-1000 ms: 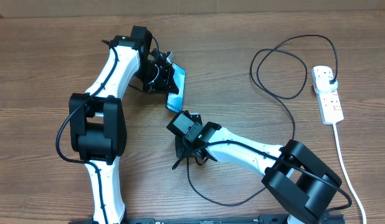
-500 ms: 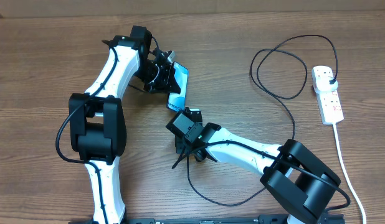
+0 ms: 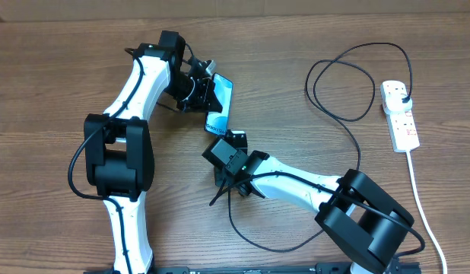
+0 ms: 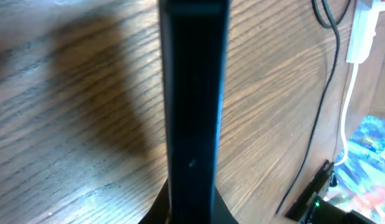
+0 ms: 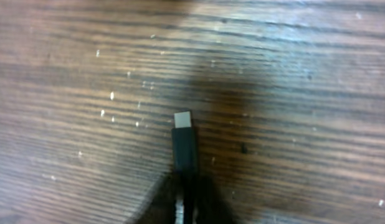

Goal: Plug charger to phone and switch on socket
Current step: 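Lift the plug with the right gripper toward the phone's bottom edge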

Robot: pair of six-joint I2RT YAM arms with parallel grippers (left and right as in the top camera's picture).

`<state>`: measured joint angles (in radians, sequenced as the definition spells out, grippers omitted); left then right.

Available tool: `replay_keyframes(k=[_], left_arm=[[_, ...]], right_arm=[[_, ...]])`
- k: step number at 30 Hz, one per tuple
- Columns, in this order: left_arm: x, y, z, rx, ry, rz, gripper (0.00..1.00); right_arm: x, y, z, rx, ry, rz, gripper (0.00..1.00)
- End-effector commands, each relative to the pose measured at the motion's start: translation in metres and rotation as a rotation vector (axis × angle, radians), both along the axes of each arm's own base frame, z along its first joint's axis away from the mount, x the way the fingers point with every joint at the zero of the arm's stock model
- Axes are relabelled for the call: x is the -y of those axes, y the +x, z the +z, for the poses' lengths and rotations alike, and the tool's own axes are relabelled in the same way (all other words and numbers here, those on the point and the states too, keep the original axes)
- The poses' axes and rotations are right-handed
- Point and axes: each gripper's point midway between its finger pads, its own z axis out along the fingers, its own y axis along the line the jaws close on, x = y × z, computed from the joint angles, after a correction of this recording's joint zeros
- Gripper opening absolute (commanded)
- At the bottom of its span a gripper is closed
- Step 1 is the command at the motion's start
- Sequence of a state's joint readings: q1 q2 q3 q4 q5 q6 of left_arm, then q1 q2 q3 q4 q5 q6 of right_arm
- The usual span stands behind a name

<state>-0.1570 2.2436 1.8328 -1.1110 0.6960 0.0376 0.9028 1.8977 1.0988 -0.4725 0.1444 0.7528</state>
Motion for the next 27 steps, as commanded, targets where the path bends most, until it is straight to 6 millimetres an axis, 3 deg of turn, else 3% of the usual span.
replay_keyframes(k=[1, 5, 9, 12, 20, 27], left_arm=[[0.005, -0.004, 0.011, 0.010, -0.071, -0.032, 0.04], [0.013, -0.007, 0.021, 0.046, -0.171, -0.086, 0.05], [0.016, -0.011, 0.032, 0.039, -0.313, -0.086, 0.04], [0.017, -0.015, 0.039, 0.021, -0.430, -0.066, 0.04], [0.022, -0.024, 0.044, 0.027, -0.723, -0.031, 0.04], [0.021, -0.023, 0.049, 0.033, -0.768, -0.027, 0.04]], right_arm=[[0.017, -0.010, -0.008, -0.068, -0.040, -0.042, 0.04], [0.024, -0.013, 0.035, -0.096, 0.037, -0.077, 0.04], [-0.010, -0.020, 0.106, -0.039, 0.289, 0.092, 0.04], [-0.021, -0.032, 0.133, -0.027, 0.383, 0.160, 0.04], [-0.053, -0.041, 0.117, 0.079, 0.595, 0.193, 0.04], [-0.026, -0.030, 0.085, 0.215, 0.690, 0.063, 0.04]])
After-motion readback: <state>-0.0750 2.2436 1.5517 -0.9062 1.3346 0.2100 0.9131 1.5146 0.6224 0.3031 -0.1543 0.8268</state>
